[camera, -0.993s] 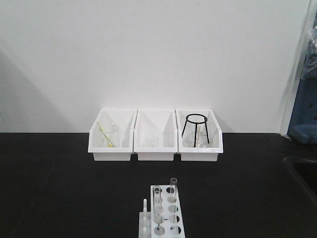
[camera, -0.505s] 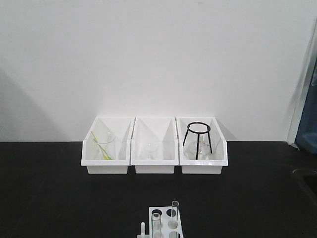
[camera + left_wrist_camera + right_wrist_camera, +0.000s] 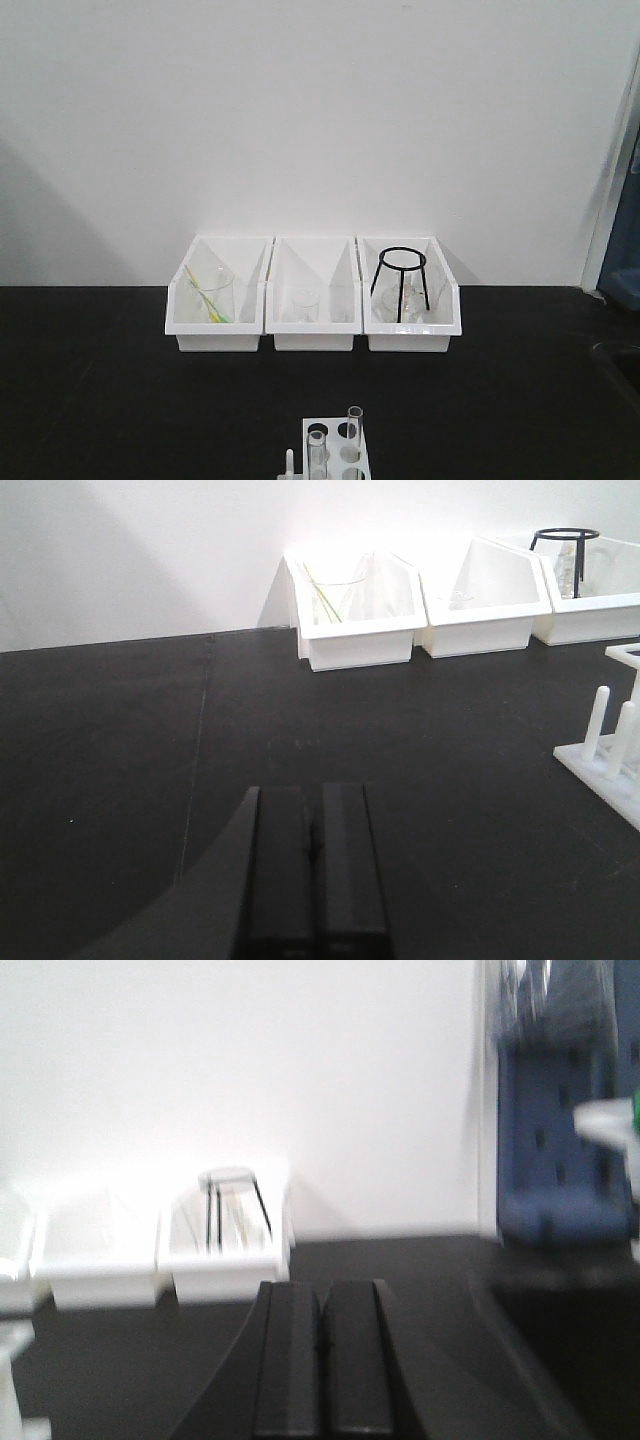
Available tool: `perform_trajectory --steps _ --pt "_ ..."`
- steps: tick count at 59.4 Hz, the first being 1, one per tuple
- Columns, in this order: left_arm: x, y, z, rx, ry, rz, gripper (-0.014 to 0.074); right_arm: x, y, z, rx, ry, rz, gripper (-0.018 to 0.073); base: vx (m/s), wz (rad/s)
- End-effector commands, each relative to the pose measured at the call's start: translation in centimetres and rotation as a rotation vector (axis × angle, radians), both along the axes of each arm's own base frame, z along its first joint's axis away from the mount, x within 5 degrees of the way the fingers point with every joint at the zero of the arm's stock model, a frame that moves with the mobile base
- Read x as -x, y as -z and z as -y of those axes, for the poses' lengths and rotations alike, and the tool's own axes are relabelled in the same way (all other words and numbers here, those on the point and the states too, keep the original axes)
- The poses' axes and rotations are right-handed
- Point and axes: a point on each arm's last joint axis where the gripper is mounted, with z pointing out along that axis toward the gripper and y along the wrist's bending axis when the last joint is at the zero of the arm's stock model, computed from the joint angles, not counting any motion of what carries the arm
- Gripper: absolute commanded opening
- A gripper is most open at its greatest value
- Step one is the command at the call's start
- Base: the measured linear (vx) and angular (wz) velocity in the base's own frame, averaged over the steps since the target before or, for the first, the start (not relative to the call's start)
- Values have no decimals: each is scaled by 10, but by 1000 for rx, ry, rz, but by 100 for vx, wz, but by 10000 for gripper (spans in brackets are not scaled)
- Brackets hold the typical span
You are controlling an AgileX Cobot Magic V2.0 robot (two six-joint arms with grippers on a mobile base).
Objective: Flip and reinsert test tube from rack
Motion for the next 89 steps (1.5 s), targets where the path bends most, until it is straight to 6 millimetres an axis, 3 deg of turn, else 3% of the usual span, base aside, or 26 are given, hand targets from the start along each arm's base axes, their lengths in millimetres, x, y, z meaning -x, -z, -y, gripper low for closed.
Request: perform_trajectory --steps 1,8,15,25,34,49,57,64,72,81,89 --pt "0 -9 1 22 14 87 -6 14 -56 -2 35 -14 253 -11 0 0" --pt "0 -9 1 22 14 87 -6 15 -113 -1 36 2 270 -11 0 0" --pt "0 -9 1 22 14 87 -6 -14 -164 -1 61 5 237 -11 0 0" --pt "0 -9 1 22 14 87 -6 -68 -189 0 39 -2 130 -11 0 0" --pt "0 -9 1 22 14 87 -6 -97 -181 1 26 -6 50 -9 0 0" --pt "0 -9 1 22 14 87 -6 -105 -175 1 30 -5 13 92 0 0" --pt "0 -9 1 22 14 87 -6 -105 -175 1 30 -5 13 263 0 0" --pt "0 -9 1 22 14 87 -6 -105 -175 1 30 -5 12 467 0 0" --pt "0 -9 1 22 14 87 -6 -104 -178 1 7 -13 40 603 0 0" --pt "0 -9 1 22 14 88 -6 -104 -182 -1 -43 -44 116 615 0 0" --pt "0 -9 1 22 14 88 -6 -110 -156 -13 -1 -136 146 573 0 0"
